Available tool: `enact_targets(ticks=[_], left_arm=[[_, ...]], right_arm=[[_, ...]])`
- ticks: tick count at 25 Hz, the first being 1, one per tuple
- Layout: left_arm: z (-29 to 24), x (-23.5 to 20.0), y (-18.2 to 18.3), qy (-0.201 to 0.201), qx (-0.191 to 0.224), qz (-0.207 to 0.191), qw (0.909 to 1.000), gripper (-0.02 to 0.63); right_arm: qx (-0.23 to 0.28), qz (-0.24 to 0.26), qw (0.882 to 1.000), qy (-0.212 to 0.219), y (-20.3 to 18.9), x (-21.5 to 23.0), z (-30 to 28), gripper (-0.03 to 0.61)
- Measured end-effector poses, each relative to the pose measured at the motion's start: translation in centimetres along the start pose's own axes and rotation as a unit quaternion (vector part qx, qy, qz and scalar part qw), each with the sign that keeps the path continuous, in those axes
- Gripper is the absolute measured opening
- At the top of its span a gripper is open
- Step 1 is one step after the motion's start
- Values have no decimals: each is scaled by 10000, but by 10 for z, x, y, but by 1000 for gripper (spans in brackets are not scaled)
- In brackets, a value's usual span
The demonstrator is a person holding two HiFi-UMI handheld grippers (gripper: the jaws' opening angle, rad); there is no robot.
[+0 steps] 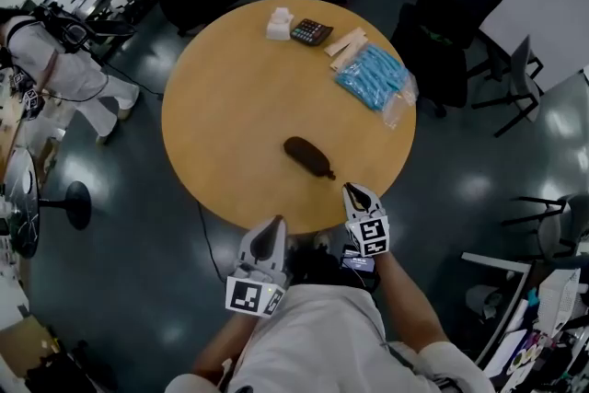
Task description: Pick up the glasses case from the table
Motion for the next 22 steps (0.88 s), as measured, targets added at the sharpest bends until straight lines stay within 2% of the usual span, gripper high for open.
enact_targets(ticks=[2,3,4,5,11,14,17,18,20,22], left_arm=[[-3,0,-4,63,-74,-1,10000,5],[-4,0,-5,95,-109,2,9999,5],[-6,0,-6,124,-139,5,9998,5],[-8,0,-6,146,-167,6,9998,5],[-12,-2,-11,294,-325,1,9990,5],[-14,-4,-15,372,-403,9,9985,5],[-14,-7,-18,438,-483,35,9979,5],[-14,-8,-18,461,-494,42,9977,5],[-14,-9,-17,506,-500,54,9975,5],[-13,-10,-17,543,-490,74,9973,5]], right_arm=[[-363,-68,9993,69,-17,11,-17,24],[-556,-147,9982,168,-25,16,-26,57],[-763,-231,9964,287,-33,21,-35,160],[-968,-283,9941,390,-41,25,-44,202],[-1933,136,9782,743,-62,37,-88,213],[-2236,386,9694,939,-68,40,-107,213],[-2372,575,9643,1026,-68,41,-119,210],[-2364,622,9645,995,-68,42,-121,198],[-2316,679,9661,917,-68,43,-123,127],[-2297,683,9663,939,-68,42,-122,127]])
Point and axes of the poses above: the fingertips, and each gripper's own axes: z backward along the fingers, x to its right, y out of its top, the point moved 10 cm from there along z, backward along the fingers, and after that the axes turned 13 degrees about y, right-handed, at the moved point
